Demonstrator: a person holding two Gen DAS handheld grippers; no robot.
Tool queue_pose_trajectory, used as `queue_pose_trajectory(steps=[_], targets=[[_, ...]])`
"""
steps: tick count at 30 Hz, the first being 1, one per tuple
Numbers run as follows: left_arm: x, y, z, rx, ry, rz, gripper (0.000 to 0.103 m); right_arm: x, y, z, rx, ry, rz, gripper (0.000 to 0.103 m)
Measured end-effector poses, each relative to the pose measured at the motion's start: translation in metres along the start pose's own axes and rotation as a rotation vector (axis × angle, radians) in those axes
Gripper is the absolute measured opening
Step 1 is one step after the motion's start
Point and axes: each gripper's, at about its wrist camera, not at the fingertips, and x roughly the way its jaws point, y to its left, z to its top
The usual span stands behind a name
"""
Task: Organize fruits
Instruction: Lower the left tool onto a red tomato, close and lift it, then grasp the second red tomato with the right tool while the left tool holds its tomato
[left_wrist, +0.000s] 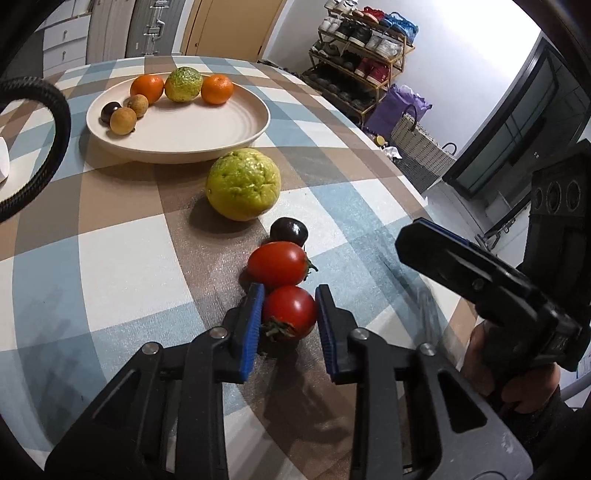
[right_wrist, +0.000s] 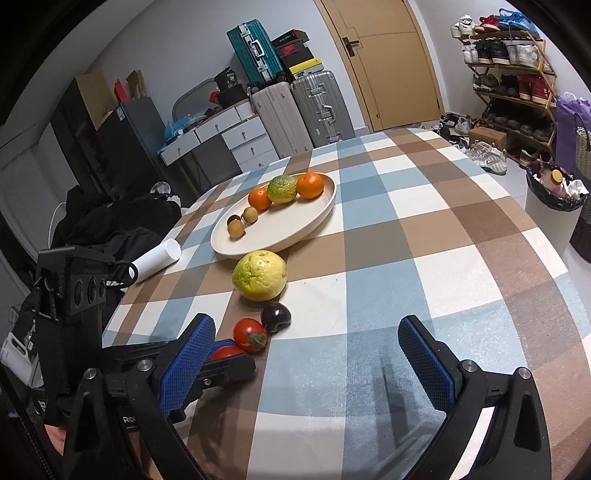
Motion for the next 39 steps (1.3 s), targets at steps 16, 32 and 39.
queue_pose_trajectory(steps=[16,32,39], targets=[[-0.054,0.046,-0.011,-0.067,-0.063,0.025,0.025,0.043,0.036,-0.011,-0.05,0.142,0.09,0.074],[-0.076,0.069,-0.001,-0.121,-0.114,0.022,0.025,0.054,0.058,-0.024,-0.2,0.17,0.023,0.035],[-0.08,0.068,0.014,-0.113,-0.134,0.033,0.025,0.048,0.058,-0.02,-0.215,0.147,0.053,0.029]])
